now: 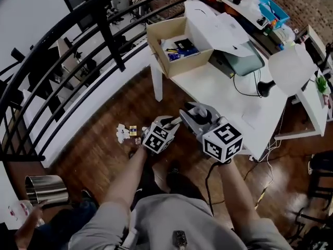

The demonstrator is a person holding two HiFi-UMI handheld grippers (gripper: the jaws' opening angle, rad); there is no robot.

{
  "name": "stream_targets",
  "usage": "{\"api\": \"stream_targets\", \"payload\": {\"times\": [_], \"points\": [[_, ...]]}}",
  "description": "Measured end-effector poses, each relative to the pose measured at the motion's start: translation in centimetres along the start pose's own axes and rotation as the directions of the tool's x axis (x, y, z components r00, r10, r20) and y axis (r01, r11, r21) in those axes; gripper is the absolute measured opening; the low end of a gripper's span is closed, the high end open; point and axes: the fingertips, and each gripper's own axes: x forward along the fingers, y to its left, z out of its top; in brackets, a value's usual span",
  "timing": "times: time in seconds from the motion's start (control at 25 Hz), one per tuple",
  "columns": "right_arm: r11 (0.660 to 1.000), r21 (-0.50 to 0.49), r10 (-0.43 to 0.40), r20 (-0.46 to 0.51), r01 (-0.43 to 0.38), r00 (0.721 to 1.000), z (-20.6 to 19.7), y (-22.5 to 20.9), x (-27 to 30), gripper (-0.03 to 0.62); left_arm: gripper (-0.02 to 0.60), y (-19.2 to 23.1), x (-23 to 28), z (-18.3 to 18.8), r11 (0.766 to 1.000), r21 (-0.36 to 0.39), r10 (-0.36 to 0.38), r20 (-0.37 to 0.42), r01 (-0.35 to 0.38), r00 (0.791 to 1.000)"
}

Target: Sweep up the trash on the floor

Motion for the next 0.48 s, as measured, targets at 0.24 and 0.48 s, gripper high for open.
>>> {"api": "stream_targets", "payload": {"times": [0.24, 0.48], "points": [[0.995, 0.064, -0.069, -0.038, 0.071, 0.997, -4.3, -2.9, -5.3, 0.087, 0.124, -6.4, 4.4, -1.7, 0.998, -0.012, -0.067, -0.035, 0.067, 0.997], [0.983, 0.125, -0.129, -0.070, 0.137, 0.989, -9.4, -5.4, -6.1, 0.087, 0.127, -9.0, 8.1, -5.6, 0.991, -0.080, -0.118, -0.084, 0.112, 0.989]]}}
